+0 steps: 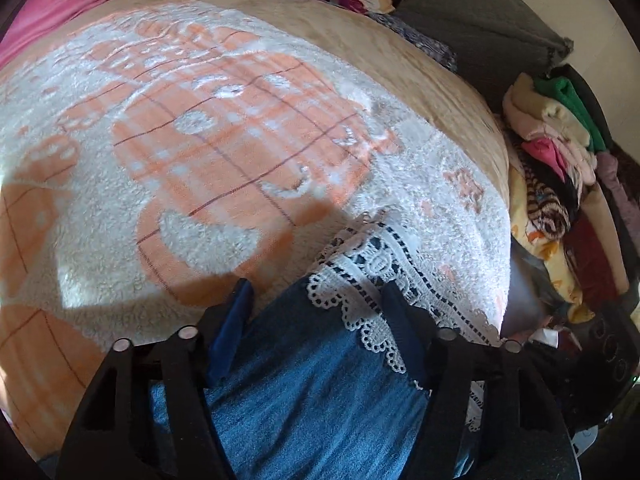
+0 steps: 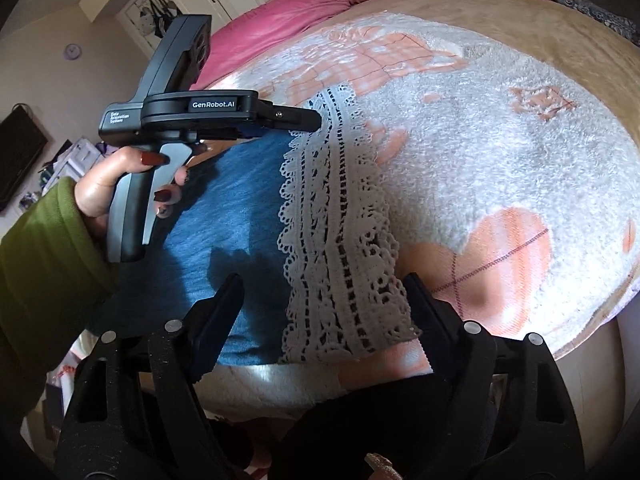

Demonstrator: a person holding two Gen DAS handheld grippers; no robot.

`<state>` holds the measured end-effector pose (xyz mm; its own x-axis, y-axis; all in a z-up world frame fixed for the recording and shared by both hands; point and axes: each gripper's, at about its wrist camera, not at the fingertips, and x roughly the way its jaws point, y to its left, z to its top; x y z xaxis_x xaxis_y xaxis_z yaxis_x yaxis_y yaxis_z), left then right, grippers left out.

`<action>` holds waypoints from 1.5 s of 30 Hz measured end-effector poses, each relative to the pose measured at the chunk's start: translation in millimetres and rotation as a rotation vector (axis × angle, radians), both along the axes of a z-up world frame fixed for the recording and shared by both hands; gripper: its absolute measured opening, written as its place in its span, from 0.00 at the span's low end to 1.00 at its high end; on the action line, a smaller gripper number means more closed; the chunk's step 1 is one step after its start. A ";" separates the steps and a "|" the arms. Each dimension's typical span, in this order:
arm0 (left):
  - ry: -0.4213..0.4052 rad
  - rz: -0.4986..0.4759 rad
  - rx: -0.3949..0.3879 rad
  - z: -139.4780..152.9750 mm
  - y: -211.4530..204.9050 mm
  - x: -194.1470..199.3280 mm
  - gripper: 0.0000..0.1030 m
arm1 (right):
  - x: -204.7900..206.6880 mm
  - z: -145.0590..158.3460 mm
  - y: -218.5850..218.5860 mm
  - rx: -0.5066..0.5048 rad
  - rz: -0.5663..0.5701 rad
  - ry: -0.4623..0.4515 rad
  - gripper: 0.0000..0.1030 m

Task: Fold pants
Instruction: 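Grasp the lace-trimmed edge with the left gripper while the right gripper grasps it too, then fold the lace-trimmed edge over onto the pants with both grippers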

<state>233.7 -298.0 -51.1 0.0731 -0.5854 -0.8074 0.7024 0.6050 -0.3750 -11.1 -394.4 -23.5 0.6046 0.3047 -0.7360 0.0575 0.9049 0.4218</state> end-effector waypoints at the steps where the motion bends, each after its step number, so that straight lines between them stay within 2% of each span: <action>1: 0.007 0.017 -0.004 -0.3 1.0 0.6 0.58 | 0.6 -0.3 -0.6 0.004 -0.001 -0.003 0.72; 2: 0.014 0.030 -0.016 0.2 1.5 0.2 0.53 | 1.1 -0.4 -1.3 0.009 0.001 -0.009 0.64; 3: 0.025 0.029 -0.030 0.1 1.0 -1.3 0.43 | 1.3 -0.5 -1.7 0.020 0.009 -0.014 0.59; 4: 0.026 0.022 -0.039 0.1 -0.5 -3.7 0.38 | 1.0 -1.2 -2.4 0.026 0.010 -0.015 0.55; 6: 0.008 0.010 -0.026 0.8 -2.8 -8.1 0.33 | 1.6 -1.3 -3.1 0.020 0.011 -0.017 0.49; 7: 0.001 0.015 -0.025 1.2 -2.7 -9.6 0.32 | 1.3 -0.8 -3.7 0.017 0.007 -0.018 0.41; 8: 0.003 0.021 -0.029 1.3 -1.6 -9.3 0.29 | 1.4 -0.1 -4.9 0.023 0.009 -0.022 0.27; 9: 0.004 0.029 -0.033 1.6 0.0 -8.8 0.26 | 1.8 0.5 -5.0 0.036 0.019 -0.027 0.23; 14: 0.032 0.056 -0.099 7.5 15.1 -7.3 0.13 | 1.0 12.1 3.8 0.048 0.049 -0.062 0.22; 16: 0.046 0.064 -0.144 13.5 25.2 -6.7 0.13 | -0.8 19.3 7.9 0.042 0.060 -0.081 0.22; 22: 0.020 0.102 -0.249 42.6 62.7 -11.0 0.12 | 1.8 51.7 38.0 -0.007 0.132 -0.150 0.22; 27: -0.008 0.151 -0.321 64.1 111.5 -15.5 0.12 | 10.9 73.6 77.0 -0.039 0.227 -0.193 0.22; 31: -0.038 0.226 -0.343 66.7 161.3 -20.8 0.12 | 22.2 78.0 120.0 -0.058 0.326 -0.204 0.22; 33: -0.028 0.275 -0.346 60.0 183.0 -20.8 0.12 | 26.7 72.6 141.7 -0.079 0.374 -0.199 0.22; 36: -0.010 0.390 -0.292 42.1 218.2 -22.3 0.13 | 32.9 57.2 175.9 -0.134 0.437 -0.172 0.23; 38: 0.007 0.472 -0.276 34.5 242.4 -26.6 0.17 | 28.5 43.4 202.3 -0.225 0.492 -0.166 0.23; 41: 0.039 0.597 -0.344 28.7 289.9 -42.3 0.29 | 17.1 26.7 232.4 -0.335 0.564 -0.175 0.26; 43: 0.059 0.642 -0.379 25.9 311.9 -53.2 0.32 | 11.0 20.8 242.9 -0.376 0.597 -0.188 0.32; 45: 0.081 0.673 -0.418 22.3 329.2 -65.5 0.47 | 3.6 18.3 251.3 -0.433 0.624 -0.216 0.39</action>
